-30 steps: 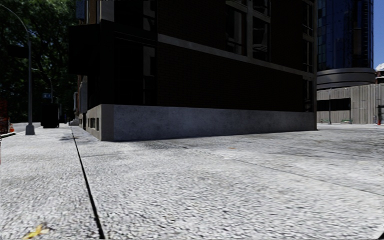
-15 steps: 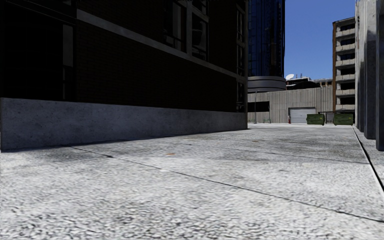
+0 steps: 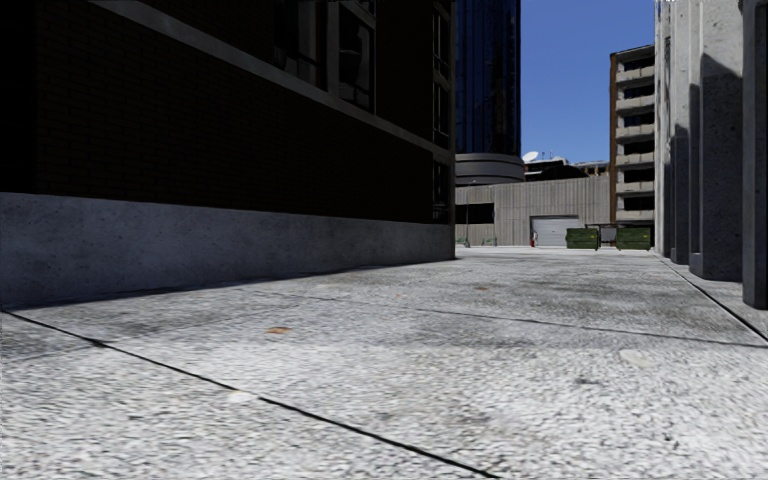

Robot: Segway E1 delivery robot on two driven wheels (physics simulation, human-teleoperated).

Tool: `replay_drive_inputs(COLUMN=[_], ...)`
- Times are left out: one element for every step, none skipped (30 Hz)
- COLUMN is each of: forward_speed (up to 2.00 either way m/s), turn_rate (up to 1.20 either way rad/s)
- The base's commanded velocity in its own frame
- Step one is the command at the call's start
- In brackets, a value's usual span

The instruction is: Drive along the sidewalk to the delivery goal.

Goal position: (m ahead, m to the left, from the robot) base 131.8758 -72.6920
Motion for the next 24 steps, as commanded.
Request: replay_drive_inputs(forward_speed=[2.0, 2.0, 2.0, 2.0, 2.0, 2.0, 2.0, 2.0, 2.0, 2.0, 2.0, 2.0, 2.0, 2.0, 2.0, 2.0, 2.0, 2.0, 2.0, 2.0, 2.0, 2.0, 2.0, 2.0], turn_rate=[-0.2, -0.15, -0.15, -0.13, -0.13, -0.13, -0.13, -0.13, -0.13, -0.13, -0.13, -0.13, -0.13, -0.13, -0.18, -0.26, -0.34, -0.34, -0.39, -0.45, -0.48, -0.48, -0.48, -0.48])
